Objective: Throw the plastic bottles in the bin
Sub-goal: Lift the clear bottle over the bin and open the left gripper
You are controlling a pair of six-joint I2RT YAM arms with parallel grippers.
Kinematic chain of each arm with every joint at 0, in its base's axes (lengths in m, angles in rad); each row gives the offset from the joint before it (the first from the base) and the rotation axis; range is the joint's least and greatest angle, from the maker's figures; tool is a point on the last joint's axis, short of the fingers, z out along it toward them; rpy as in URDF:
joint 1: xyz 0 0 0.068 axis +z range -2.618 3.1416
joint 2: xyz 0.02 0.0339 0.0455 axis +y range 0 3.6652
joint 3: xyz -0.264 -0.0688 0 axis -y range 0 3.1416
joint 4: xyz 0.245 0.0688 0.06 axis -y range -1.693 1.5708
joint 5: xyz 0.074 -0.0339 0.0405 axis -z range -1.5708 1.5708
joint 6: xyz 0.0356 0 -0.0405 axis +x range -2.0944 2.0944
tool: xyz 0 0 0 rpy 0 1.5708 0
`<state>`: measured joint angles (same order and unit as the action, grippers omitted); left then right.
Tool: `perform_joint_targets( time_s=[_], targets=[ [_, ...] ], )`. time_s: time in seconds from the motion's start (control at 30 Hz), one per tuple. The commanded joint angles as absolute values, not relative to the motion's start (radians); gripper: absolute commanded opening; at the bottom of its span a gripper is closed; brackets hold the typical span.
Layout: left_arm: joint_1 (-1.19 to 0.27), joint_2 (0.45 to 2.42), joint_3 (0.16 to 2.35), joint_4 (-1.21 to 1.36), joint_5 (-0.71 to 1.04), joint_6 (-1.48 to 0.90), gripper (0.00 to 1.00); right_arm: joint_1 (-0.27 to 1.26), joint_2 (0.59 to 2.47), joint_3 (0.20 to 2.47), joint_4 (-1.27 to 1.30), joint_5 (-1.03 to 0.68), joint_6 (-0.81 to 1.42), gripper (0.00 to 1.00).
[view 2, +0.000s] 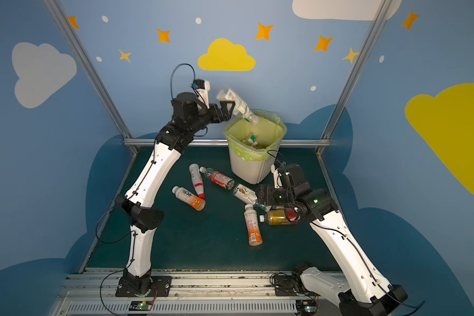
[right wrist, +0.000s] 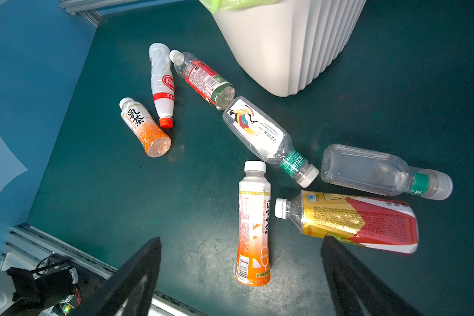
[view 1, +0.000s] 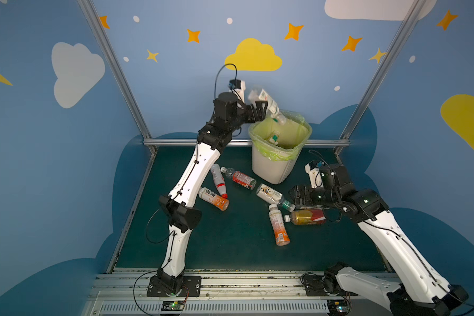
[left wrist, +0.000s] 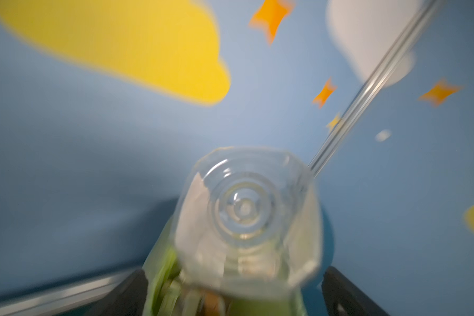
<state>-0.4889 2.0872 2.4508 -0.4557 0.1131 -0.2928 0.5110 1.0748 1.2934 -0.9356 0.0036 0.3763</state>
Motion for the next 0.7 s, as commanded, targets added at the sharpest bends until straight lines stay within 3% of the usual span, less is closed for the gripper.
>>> perform_joint_targets(
  time_s=[0.0, 0.4, 0.67],
  targets=[
    [-0.500, 1.804, 2.357, -0.424, 0.016, -0.211, 1.00, 0.502, 1.040, 1.319, -0.962, 0.034, 0.358, 0.92],
    [-0.517, 1.474, 2.017, -0.663, -0.061, -0.192, 1.00, 0.384, 1.036, 1.317, -1.011, 0.103, 0.487, 0.92],
    [-0.516, 1.349, 1.668, -0.891, -0.033, -0.207, 1.00, 0.167, 0.980, 1.177, -1.027, -0.047, 0.570, 0.92]
  ],
)
